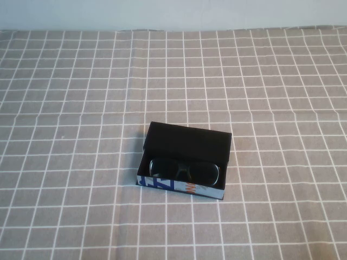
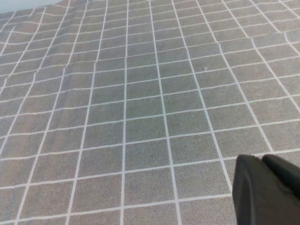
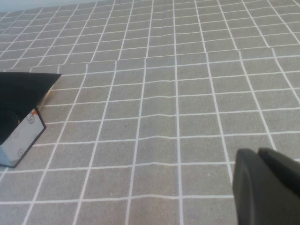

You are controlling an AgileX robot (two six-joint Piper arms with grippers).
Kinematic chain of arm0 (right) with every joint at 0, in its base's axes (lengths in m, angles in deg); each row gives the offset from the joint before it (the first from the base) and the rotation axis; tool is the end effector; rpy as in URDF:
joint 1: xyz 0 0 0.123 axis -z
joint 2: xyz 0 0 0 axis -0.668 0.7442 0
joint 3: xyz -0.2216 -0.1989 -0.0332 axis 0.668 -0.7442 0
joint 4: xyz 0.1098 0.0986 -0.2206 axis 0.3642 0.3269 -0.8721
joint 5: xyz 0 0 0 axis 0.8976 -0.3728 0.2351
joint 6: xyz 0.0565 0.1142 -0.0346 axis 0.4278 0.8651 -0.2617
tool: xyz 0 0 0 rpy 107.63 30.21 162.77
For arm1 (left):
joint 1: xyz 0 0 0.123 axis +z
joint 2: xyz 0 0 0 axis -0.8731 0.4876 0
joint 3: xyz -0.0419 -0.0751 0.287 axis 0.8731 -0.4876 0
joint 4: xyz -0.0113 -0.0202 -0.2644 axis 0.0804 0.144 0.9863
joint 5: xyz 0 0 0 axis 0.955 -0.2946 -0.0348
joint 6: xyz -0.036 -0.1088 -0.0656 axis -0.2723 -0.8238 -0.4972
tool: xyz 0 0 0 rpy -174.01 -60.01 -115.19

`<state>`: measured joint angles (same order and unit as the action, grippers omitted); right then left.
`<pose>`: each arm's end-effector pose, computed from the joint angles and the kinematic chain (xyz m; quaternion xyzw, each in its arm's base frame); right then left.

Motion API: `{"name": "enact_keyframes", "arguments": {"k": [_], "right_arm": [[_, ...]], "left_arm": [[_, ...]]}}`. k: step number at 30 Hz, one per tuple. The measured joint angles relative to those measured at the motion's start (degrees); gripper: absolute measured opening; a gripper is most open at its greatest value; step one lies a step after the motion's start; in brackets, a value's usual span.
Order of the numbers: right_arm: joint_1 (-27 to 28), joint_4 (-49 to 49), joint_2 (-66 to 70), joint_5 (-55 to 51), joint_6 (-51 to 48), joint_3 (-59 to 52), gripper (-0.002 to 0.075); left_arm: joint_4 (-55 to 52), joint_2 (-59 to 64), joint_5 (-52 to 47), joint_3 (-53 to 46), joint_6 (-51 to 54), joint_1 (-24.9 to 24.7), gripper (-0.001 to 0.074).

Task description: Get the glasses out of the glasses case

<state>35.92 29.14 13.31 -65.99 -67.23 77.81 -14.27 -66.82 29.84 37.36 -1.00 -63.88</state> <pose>0.0928 0.0101 0.1654 -0.0017 0.7881 0.0644 0.6122 0.0910 -0.0031 0.1620 0.0641 0.7979 0.0240 0.5989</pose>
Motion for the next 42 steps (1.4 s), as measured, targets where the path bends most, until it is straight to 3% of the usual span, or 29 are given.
{"name": "enact_keyframes", "arguments": {"k": [34, 42], "right_arm": [[0.00, 0.00, 0.00, 0.10, 0.00, 0.00, -0.0017], [0.00, 0.00, 0.00, 13.44, 0.00, 0.00, -0.0017]], "left_arm": [[0.00, 0.00, 0.00, 0.00, 0.00, 0.00, -0.0004], [0.00, 0.00, 0.00, 0.00, 0.00, 0.00, -0.0004]]}}
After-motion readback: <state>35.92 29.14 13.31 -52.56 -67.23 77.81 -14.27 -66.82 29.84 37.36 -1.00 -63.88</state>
